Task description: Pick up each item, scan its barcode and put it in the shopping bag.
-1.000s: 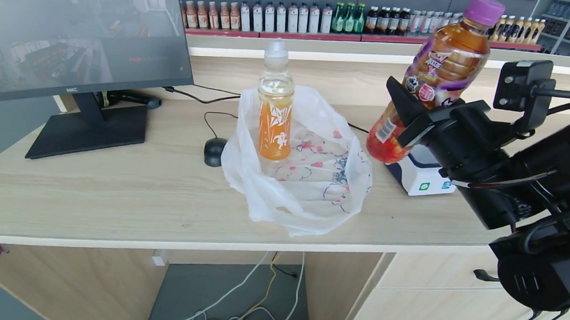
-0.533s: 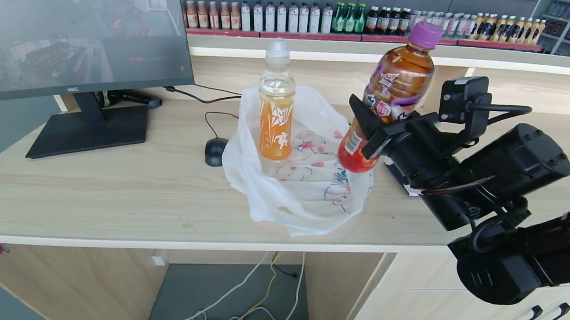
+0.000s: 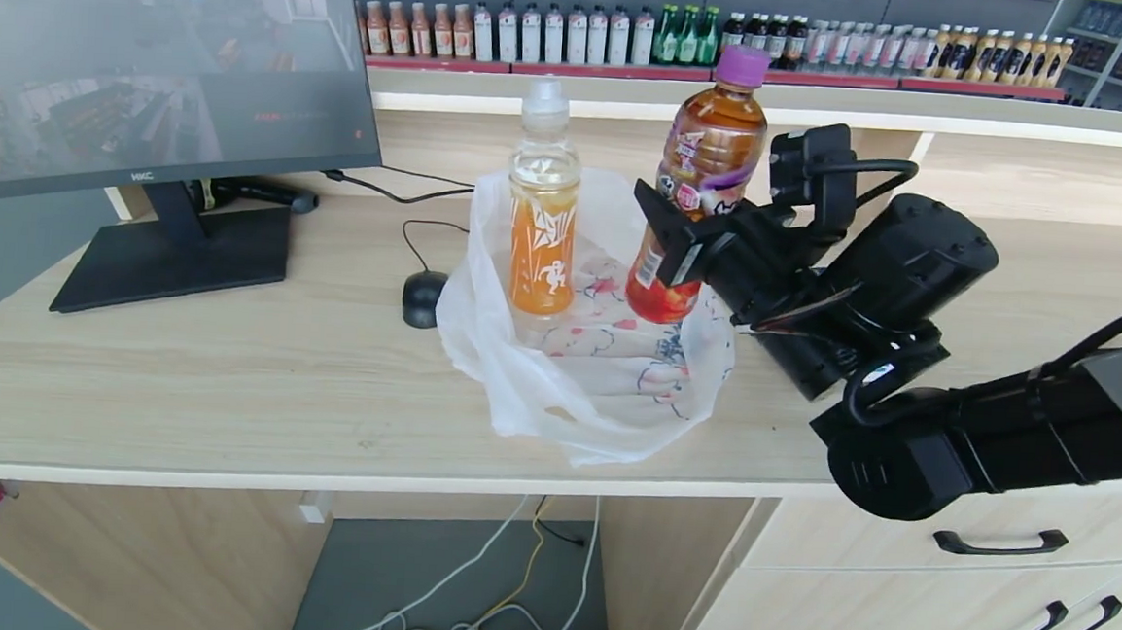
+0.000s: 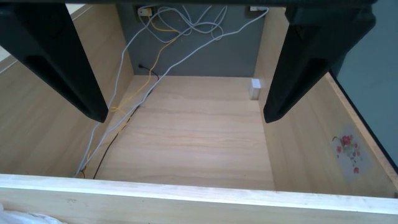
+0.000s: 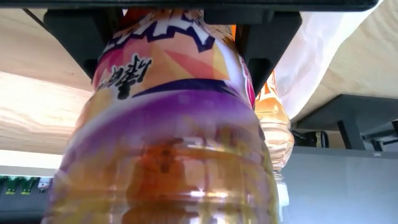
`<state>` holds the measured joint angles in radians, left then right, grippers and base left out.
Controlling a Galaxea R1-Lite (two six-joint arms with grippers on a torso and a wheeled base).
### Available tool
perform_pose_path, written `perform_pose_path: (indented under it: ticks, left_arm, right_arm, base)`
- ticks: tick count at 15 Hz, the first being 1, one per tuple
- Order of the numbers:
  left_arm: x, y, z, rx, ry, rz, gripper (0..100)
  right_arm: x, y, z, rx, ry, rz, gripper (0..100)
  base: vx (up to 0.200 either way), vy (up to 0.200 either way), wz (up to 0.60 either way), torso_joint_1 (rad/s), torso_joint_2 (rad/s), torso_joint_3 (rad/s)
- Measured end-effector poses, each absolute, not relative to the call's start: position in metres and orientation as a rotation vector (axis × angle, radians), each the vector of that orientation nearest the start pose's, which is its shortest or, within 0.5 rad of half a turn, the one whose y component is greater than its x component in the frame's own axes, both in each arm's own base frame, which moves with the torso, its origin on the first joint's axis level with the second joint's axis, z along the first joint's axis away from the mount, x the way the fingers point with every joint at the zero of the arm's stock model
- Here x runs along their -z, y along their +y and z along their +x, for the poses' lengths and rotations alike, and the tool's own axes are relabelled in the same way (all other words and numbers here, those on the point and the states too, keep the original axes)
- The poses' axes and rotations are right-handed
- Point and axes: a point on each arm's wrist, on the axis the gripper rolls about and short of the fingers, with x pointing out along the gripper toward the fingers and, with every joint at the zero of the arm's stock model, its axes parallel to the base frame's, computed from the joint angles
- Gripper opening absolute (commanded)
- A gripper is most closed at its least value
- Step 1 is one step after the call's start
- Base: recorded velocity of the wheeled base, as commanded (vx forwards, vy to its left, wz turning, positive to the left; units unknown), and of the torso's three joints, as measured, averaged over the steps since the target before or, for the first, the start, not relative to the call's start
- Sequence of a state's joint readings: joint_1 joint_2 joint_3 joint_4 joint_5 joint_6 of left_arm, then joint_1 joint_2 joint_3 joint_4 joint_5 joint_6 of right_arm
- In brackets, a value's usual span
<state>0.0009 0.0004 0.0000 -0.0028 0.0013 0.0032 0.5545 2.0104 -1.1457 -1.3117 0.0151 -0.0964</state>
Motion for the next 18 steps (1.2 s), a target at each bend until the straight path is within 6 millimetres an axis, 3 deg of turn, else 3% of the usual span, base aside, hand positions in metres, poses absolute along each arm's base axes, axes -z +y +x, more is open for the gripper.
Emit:
perform_pose_path:
  ticks: [7,18]
  left_arm:
    - [-0.076,0.000,-0.023,-0.003,-0.002,0.003,100]
    - [-0.076,0.000,-0.023,-0.002,-0.002,0.003,100]
  right_arm:
    - [-0.217,0.231,0.371,-0.520,-0.468,0.036,0]
    - [-0.186,0.235,0.378,-0.524,-0.404,0.017,0]
  base:
    - [0.000,0.000,0.00,0.000,0.00,0.000]
    - [0.000,0.000,0.00,0.000,0.00,0.000]
